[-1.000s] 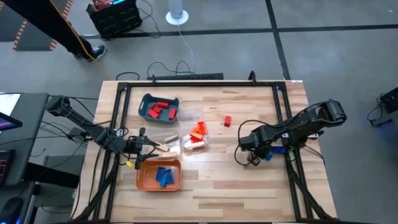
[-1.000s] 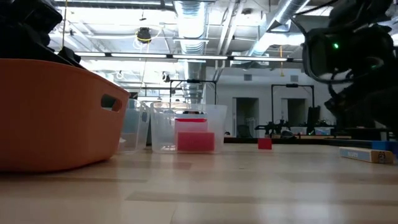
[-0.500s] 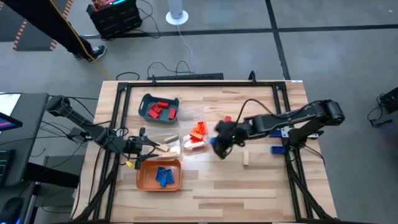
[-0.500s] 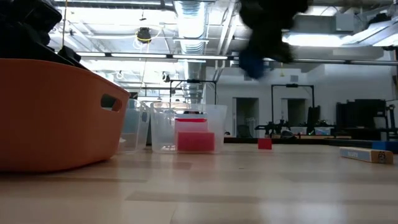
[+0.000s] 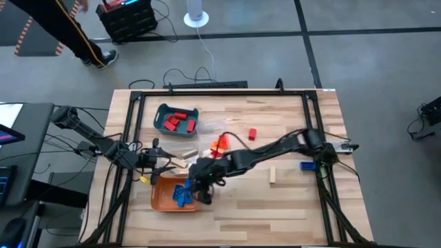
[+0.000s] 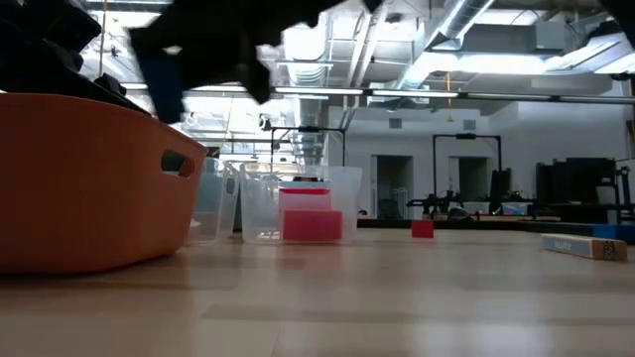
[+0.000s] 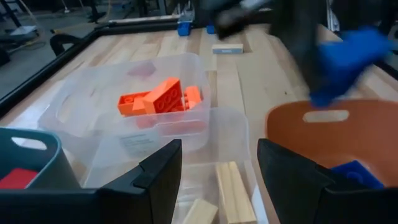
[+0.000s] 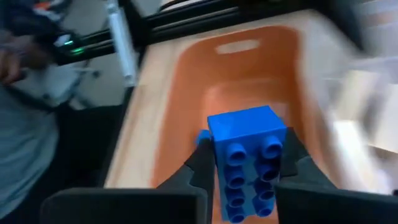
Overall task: Sort blocks
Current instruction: Put the blue game piece into the orange bin, then put the brown block into the left transparent bin
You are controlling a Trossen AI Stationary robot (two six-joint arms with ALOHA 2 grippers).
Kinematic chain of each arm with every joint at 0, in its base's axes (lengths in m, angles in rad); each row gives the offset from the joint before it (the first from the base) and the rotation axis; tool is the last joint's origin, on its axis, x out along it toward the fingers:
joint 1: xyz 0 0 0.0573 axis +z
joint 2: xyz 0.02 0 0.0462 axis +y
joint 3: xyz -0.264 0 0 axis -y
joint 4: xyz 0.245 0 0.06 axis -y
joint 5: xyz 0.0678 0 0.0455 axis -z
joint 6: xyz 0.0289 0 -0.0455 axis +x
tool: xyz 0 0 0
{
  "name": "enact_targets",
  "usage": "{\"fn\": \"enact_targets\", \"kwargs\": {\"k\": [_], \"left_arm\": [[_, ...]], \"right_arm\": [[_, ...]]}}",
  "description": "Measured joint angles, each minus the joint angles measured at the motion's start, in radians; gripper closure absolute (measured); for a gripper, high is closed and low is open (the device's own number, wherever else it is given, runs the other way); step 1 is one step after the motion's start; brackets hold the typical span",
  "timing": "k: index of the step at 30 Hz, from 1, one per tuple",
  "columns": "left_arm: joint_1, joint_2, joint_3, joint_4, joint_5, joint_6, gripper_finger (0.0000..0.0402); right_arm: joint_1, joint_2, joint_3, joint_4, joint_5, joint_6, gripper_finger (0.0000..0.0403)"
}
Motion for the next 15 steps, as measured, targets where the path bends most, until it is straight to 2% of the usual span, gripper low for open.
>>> {"fn": "enact_targets", "kwargs": {"k": [5,10,14,15], "left_arm": [[0.0,-0.064,0.0,-0.046,-0.01,-0.007,0.0198],[0.0,-0.104,0.0,-0.065,-0.002,-0.009,0.0198],[0.0,-0.105,0.0,-0.068,0.0,-0.009,0.0198],[0.0,-0.105,0.0,-0.068,0.0,-0.009,0.0198]], "right_arm": [[0.001,0.106,0.122,-0.023,-0.08,0.009,0.0315],[0.0,0.126,0.201,-0.092,-0.095,0.028,0.0244],[-0.001,0.099,0.251,-0.281,-0.092,0.05,0.0191],[0.0,0.084,0.262,-0.352,-0.064,0.05,0.0185]]}}
